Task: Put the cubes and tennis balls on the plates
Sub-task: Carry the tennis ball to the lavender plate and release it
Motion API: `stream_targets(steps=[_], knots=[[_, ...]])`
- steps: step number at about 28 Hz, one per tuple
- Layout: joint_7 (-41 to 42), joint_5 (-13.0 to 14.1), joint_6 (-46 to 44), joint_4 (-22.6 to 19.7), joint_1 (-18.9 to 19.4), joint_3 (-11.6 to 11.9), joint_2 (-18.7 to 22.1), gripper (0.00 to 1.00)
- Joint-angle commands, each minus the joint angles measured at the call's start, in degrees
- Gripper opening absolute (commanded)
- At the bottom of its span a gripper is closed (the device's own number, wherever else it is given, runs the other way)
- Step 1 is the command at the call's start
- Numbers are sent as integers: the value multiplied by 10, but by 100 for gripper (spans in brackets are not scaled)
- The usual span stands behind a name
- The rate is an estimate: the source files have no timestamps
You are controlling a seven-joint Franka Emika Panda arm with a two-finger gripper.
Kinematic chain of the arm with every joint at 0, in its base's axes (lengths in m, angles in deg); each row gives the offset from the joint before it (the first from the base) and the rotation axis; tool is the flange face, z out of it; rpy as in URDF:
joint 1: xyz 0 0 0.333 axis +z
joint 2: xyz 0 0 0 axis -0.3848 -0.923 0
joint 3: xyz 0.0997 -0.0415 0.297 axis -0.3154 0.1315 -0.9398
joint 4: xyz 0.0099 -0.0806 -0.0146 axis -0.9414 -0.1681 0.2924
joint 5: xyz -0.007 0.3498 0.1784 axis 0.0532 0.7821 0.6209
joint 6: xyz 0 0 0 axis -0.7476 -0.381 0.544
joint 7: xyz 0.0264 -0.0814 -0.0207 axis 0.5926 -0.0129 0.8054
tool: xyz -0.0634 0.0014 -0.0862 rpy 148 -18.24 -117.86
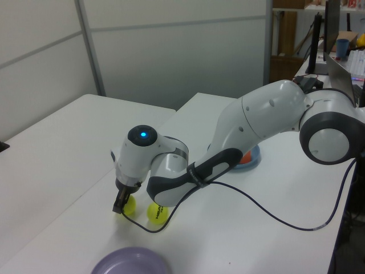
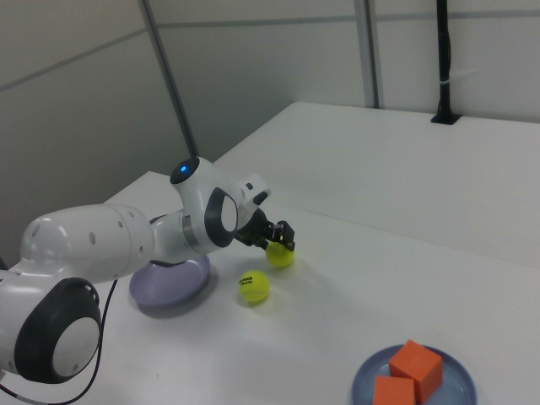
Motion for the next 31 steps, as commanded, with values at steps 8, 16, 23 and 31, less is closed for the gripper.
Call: stream_targets(steps=[8, 16, 23, 31], knots=[[-53, 2, 4, -19, 27, -19, 58, 0], [-67, 4, -140, -22, 57, -44, 92, 0], [-69, 55, -292, -17, 67, -93, 114, 0], [-87, 55, -293, -23, 77, -112, 105, 51]])
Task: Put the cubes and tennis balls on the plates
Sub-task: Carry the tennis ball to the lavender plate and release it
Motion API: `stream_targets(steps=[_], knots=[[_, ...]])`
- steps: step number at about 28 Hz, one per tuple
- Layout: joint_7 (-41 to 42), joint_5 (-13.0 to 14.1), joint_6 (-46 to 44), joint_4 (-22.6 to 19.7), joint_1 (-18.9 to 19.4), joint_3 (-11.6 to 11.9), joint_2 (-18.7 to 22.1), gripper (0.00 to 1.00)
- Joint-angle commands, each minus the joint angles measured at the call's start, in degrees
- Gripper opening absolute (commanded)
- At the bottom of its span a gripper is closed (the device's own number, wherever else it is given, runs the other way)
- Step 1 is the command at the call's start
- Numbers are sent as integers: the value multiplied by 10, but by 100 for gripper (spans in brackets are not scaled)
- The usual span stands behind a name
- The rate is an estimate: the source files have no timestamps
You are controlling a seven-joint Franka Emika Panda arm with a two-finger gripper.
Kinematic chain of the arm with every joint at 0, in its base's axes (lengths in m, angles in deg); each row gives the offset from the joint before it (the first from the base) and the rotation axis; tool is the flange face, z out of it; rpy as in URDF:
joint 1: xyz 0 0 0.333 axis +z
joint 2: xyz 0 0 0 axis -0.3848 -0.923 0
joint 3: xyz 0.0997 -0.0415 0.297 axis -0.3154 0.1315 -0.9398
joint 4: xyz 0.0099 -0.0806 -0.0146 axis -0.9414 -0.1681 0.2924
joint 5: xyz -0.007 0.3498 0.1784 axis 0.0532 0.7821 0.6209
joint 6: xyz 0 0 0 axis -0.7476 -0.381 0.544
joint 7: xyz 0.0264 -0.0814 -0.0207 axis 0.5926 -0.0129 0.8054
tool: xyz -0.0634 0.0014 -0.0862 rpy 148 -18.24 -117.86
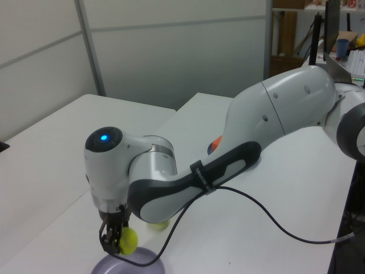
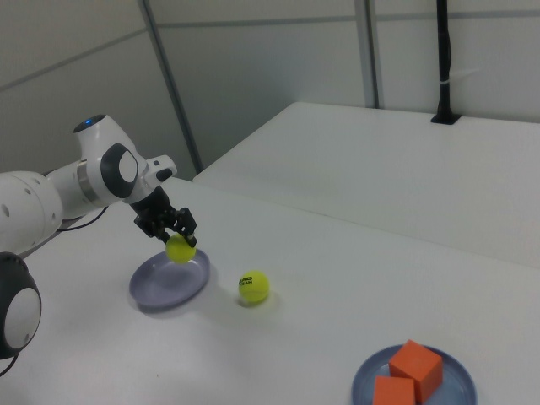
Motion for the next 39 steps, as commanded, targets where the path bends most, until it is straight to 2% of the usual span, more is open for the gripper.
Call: stream_targets(steps=[1, 2, 15, 18, 19, 23, 24, 29, 39], knots=[[-18, 5, -3, -20, 5, -1, 8, 90], [-23, 5, -3, -20, 5, -1, 8, 100], [-34, 0, -15, -14, 1, 7, 26, 100], [-30, 0, -40, -14, -2, 32, 29, 100], [-28, -1, -59, -14, -2, 51, 29, 100], [-16, 0, -75, -17, -2, 89, 28, 100], [-14, 0, -75, -19, -2, 106, 23, 100], [-7, 0, -75, -20, -6, 140, 4, 100], [8, 0, -70, -21, -17, 141, -19, 100]])
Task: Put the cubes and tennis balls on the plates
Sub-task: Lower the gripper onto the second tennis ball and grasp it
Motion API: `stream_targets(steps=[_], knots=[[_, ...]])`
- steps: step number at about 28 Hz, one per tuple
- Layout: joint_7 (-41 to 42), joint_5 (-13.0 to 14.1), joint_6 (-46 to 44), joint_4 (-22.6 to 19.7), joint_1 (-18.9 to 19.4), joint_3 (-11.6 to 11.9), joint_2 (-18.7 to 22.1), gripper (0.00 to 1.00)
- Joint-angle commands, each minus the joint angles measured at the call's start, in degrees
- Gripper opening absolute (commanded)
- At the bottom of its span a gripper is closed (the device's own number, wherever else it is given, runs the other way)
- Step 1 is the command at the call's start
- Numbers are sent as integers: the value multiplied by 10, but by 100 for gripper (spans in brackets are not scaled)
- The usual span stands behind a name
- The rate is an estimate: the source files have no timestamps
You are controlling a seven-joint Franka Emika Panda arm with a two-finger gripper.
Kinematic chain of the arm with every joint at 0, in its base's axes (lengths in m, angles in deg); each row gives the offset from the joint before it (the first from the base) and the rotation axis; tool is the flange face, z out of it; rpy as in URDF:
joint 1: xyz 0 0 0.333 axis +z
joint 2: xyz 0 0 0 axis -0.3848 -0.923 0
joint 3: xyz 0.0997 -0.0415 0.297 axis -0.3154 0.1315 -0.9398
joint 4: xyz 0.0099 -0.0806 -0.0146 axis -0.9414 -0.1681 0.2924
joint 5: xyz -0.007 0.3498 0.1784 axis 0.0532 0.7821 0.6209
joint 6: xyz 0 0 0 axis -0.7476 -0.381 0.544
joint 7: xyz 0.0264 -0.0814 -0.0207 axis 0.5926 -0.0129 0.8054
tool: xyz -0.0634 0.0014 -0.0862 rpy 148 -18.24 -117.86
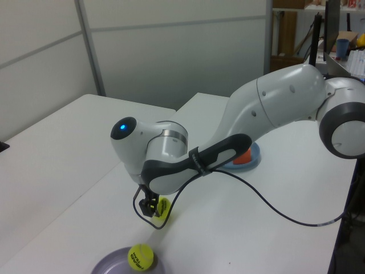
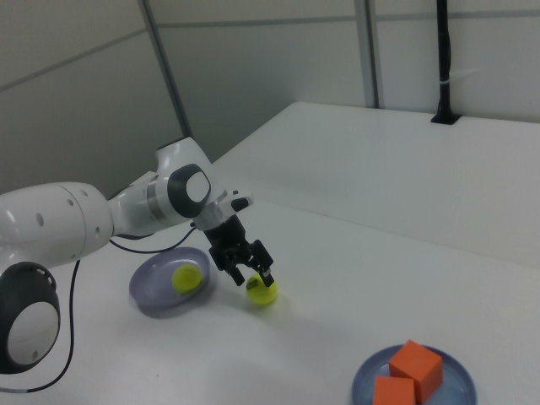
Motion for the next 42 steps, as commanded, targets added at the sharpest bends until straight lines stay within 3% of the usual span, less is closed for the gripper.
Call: stream_targets(steps=[1, 4, 9, 11, 12, 13, 14, 15, 34, 36, 37, 42], knots=[[11, 0, -3, -3, 5, 4, -8, 100], [11, -1, -2, -3, 2, 4, -13, 99], [29, -8, -1, -3, 0, 5, -19, 87], [39, -14, -1, -3, 0, 5, -21, 66], [44, -16, -1, -3, -1, 5, -21, 47], [51, -14, -1, -2, -2, 5, -21, 14], [50, -13, -1, -1, -2, 5, -21, 3], [49, -13, -1, 0, -2, 5, -21, 0], [52, -9, 19, 11, 2, -5, -6, 0], [48, -8, 19, 26, 4, -18, -6, 0], [47, -10, 19, 32, 4, -37, -5, 0], [47, -12, 33, 41, 5, -86, 3, 0]])
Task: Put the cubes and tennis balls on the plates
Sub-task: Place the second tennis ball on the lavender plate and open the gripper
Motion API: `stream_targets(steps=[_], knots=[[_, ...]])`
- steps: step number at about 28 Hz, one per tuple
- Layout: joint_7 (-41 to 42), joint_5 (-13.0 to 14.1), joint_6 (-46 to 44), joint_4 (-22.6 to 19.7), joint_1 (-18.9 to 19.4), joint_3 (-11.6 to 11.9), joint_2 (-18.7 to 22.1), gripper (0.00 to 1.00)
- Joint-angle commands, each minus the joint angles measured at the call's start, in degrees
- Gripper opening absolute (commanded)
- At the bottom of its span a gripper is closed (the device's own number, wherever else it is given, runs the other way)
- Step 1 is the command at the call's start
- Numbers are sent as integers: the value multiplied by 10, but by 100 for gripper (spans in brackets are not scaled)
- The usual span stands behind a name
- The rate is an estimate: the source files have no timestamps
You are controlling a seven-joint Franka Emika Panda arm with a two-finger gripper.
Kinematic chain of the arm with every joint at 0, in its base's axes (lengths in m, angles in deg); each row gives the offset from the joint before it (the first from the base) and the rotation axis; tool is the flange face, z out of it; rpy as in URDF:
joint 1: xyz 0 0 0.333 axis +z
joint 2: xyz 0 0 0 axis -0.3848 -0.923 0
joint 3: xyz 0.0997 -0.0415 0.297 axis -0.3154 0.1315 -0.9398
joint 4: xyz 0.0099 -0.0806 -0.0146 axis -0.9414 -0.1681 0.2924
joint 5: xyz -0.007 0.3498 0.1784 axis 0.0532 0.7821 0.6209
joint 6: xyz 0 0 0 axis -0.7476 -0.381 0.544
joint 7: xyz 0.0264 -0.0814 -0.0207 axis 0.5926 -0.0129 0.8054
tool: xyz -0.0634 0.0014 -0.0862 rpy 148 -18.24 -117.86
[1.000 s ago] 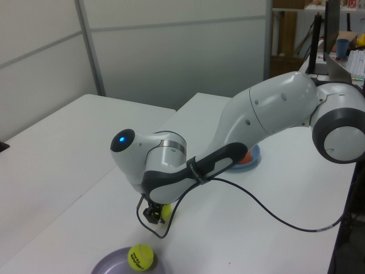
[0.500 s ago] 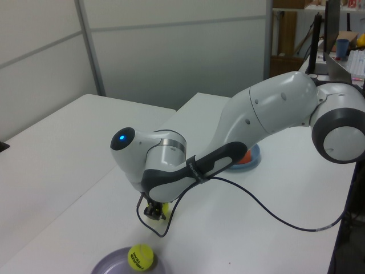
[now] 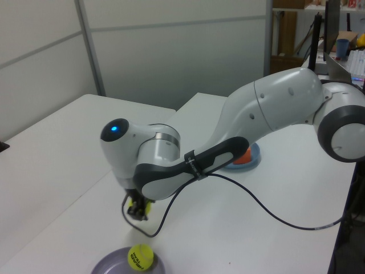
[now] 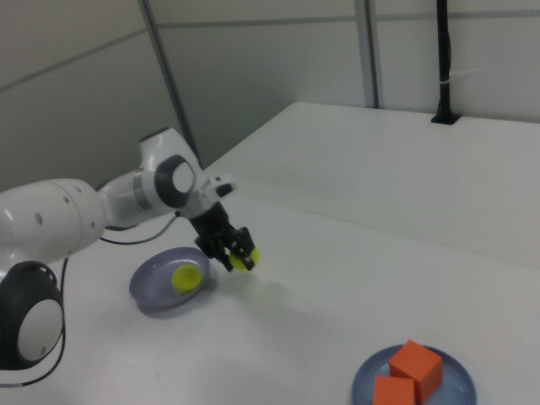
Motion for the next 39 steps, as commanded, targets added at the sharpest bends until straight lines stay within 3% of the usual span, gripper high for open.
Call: stream_targets(steps=[1, 7, 12, 22, 27, 29, 31, 34, 39], knots=[[7, -4, 23, 1, 3, -45, 17, 0], [5, -7, 45, 1, 8, -94, 19, 0], [-11, -22, 44, -2, 39, -97, 17, 0], [-55, -22, 39, -24, 67, -97, 15, 0], [-70, -18, 41, -21, 67, -97, 16, 31], [-70, -16, 40, -20, 66, -97, 17, 57], [-70, -15, 40, -20, 66, -96, 18, 59], [-73, -14, 40, -19, 65, -96, 22, 100], [-84, -11, 38, -19, 60, -96, 43, 100]])
